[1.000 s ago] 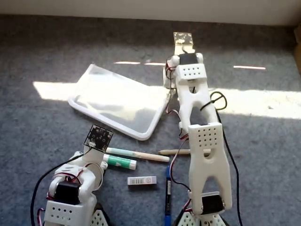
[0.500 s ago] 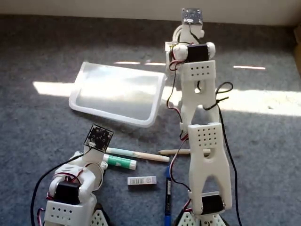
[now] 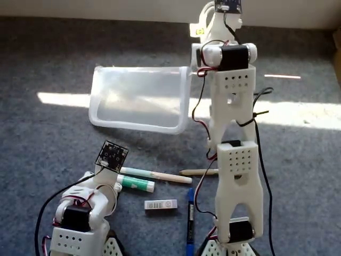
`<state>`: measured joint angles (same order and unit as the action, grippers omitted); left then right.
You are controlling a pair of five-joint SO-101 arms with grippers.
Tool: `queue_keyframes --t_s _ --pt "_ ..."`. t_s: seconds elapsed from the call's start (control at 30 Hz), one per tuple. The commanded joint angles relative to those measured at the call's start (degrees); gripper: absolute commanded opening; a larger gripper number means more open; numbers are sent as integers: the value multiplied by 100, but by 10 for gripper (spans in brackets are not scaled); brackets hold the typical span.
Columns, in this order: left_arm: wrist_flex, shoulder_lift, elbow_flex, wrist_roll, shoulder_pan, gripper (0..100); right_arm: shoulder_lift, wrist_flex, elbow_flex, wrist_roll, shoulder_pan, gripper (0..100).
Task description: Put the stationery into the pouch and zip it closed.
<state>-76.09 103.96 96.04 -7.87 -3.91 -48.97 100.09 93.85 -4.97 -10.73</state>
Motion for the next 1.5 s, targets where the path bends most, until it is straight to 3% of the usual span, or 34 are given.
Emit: queue_keyframes --t_s 0.0,0.33,1.47 --pt "-35 13 110 70 13 6 734 92 708 44 48 5" --pt "-35 13 110 70 13 6 1508 110 708 44 -259 5" --pt "-35 13 110 70 13 6 3864 110 699 413 -259 4"
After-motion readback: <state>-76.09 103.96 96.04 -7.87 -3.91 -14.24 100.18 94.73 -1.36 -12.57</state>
